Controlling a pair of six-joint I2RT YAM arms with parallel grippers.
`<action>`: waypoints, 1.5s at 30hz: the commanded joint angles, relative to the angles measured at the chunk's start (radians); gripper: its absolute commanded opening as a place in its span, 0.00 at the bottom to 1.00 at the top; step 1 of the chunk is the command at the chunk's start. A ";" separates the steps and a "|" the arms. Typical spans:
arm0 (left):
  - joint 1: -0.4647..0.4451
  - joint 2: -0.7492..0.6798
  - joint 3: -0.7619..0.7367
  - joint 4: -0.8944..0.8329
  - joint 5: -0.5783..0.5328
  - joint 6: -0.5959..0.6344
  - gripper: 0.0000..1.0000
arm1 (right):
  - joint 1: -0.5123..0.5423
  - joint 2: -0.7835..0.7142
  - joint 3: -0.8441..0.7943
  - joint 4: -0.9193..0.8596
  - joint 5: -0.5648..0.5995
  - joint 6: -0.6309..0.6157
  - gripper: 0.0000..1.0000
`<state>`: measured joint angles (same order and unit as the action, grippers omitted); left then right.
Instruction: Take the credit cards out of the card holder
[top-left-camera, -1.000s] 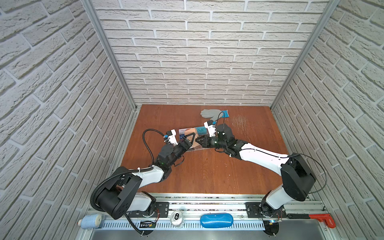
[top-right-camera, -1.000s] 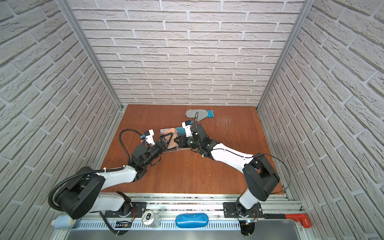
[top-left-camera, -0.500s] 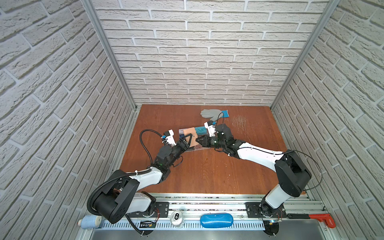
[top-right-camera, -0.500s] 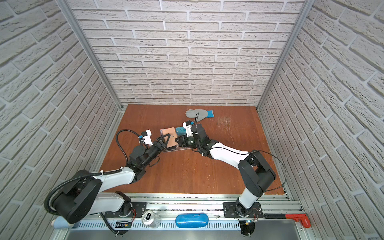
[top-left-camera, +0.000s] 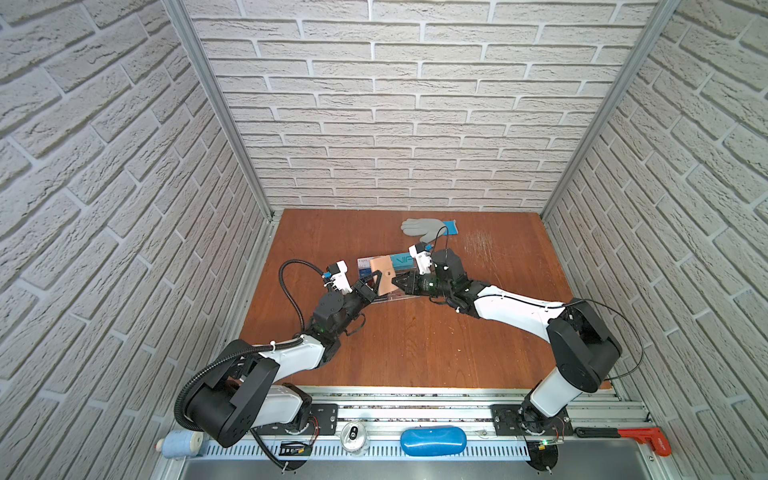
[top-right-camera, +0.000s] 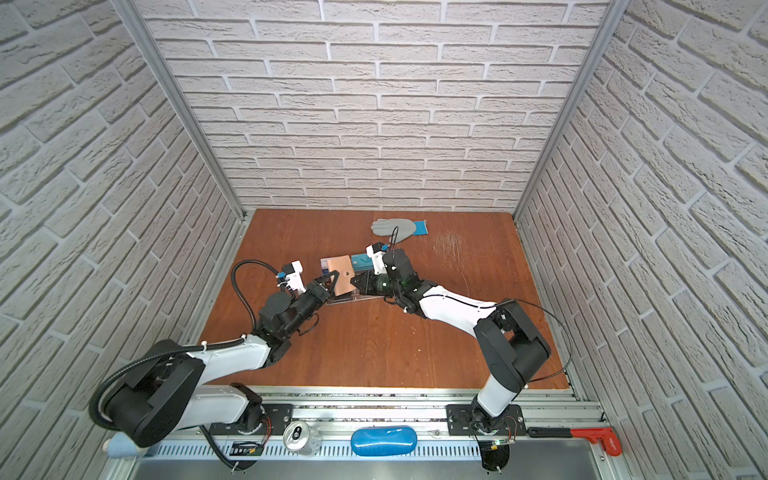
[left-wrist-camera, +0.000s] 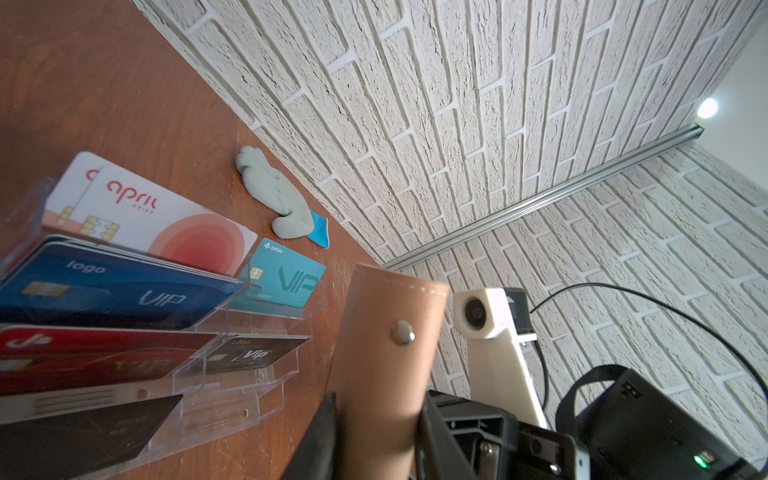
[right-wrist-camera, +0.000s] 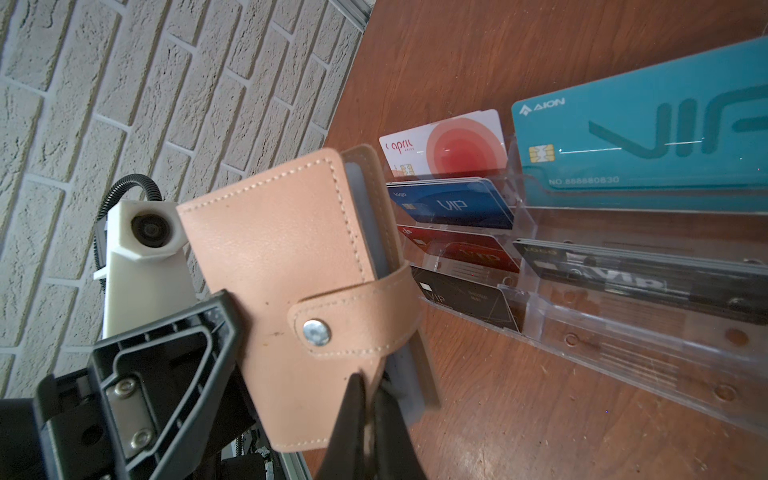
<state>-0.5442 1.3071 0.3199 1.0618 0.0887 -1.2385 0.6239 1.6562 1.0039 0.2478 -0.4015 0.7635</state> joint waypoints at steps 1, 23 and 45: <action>-0.023 0.007 0.005 0.106 0.043 0.020 0.23 | 0.004 -0.004 -0.013 0.059 -0.016 -0.004 0.06; -0.059 -0.145 0.173 -0.511 -0.097 0.248 0.00 | 0.001 -0.306 0.056 -0.541 0.327 -0.290 0.75; -0.360 0.081 0.395 -0.677 -0.500 0.173 0.00 | 0.004 -0.279 0.013 -0.531 0.343 -0.377 0.74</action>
<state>-0.8837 1.3819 0.6716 0.3367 -0.3439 -1.0416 0.6239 1.3594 1.0340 -0.3275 -0.0277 0.3820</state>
